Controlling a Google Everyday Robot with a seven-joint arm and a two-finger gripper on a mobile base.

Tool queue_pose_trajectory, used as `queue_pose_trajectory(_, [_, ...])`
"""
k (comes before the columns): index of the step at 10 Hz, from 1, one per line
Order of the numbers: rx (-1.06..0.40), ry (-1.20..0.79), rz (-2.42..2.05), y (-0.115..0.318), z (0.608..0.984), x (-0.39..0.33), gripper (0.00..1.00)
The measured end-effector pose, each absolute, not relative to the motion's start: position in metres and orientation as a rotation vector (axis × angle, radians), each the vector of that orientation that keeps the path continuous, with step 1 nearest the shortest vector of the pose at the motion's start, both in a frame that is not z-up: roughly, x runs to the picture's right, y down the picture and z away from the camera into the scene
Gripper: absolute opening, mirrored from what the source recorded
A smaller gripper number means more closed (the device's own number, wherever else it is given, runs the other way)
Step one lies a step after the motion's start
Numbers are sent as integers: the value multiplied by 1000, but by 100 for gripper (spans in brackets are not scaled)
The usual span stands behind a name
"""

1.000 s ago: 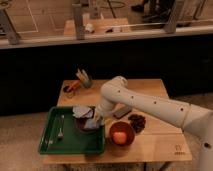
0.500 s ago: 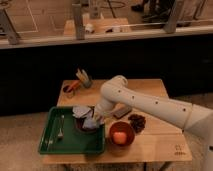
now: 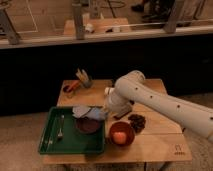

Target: Place sponge in red bowl

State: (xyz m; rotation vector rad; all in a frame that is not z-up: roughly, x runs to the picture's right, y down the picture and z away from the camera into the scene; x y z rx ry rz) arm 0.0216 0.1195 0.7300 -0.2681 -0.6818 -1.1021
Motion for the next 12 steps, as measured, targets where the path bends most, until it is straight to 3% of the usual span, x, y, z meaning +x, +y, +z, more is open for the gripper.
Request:
queue_pose_trajectory(4, [-271, -720, -1023, 118, 734, 85, 1])
queue_pose_trajectory(9, [-352, -971, -1100, 129, 735, 109, 1])
queue_pose_trajectory(12, [-360, -1009, -1113, 131, 733, 112, 1])
